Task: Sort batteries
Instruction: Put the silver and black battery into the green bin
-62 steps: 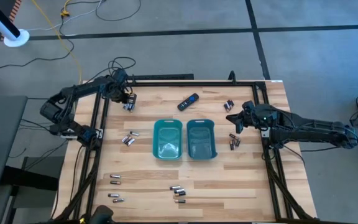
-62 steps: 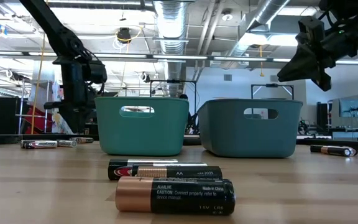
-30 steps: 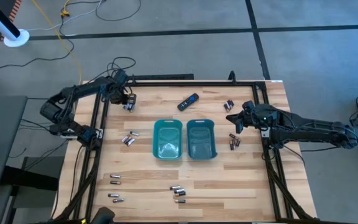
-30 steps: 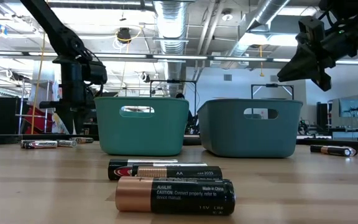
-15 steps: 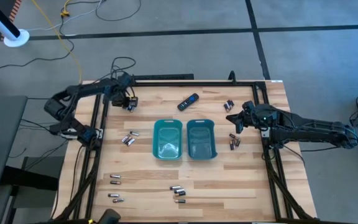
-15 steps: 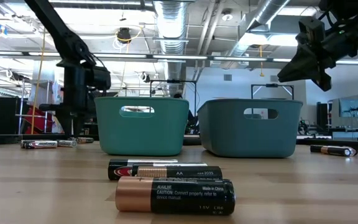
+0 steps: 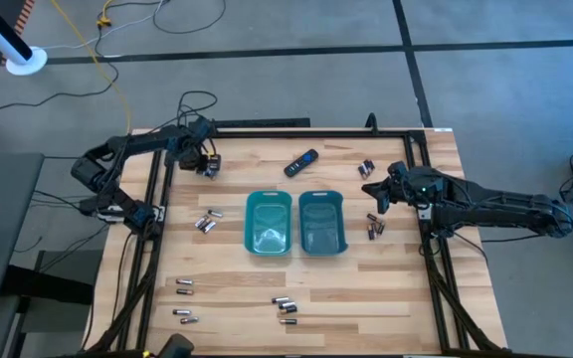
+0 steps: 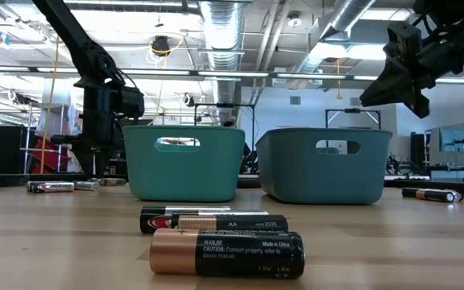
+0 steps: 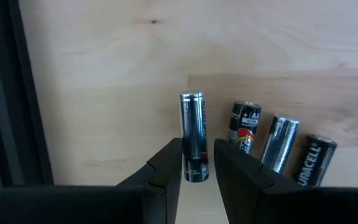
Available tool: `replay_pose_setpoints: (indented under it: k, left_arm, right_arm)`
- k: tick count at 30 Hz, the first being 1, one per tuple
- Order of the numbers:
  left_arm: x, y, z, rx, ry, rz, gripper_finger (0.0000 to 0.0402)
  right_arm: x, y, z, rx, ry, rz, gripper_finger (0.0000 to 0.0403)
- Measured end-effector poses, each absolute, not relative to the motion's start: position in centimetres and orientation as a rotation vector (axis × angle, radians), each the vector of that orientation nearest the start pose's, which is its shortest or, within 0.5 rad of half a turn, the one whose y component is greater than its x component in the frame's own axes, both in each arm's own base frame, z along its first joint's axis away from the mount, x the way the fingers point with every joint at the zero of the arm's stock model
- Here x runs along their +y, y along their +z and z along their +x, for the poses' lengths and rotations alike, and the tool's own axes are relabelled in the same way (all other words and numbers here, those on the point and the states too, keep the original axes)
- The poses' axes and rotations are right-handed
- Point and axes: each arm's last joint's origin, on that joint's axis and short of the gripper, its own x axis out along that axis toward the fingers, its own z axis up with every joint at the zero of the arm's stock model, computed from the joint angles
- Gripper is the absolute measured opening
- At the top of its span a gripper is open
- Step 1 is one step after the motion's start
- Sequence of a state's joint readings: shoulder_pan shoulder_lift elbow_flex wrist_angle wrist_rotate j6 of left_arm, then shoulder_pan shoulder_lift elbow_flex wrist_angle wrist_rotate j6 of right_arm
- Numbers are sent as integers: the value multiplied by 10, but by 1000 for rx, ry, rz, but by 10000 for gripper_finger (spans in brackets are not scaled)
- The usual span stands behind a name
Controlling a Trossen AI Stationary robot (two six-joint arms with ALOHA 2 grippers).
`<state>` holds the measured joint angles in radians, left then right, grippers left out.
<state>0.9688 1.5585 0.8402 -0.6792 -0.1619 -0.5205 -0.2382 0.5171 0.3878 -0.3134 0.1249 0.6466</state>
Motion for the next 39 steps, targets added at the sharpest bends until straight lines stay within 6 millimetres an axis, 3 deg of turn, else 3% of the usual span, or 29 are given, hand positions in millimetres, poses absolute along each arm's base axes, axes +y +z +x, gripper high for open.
replay_pose_setpoints:
  k: [15, 39]
  left_arm:
    - [214, 156, 142, 1103, 1287, -989, 63]
    - [205, 152, 147, 1067, 1336, -1025, 62]
  right_arm:
    - [-34, 221, 124, 314, -489, 654, 71]
    - [-34, 221, 124, 314, -487, 654, 71]
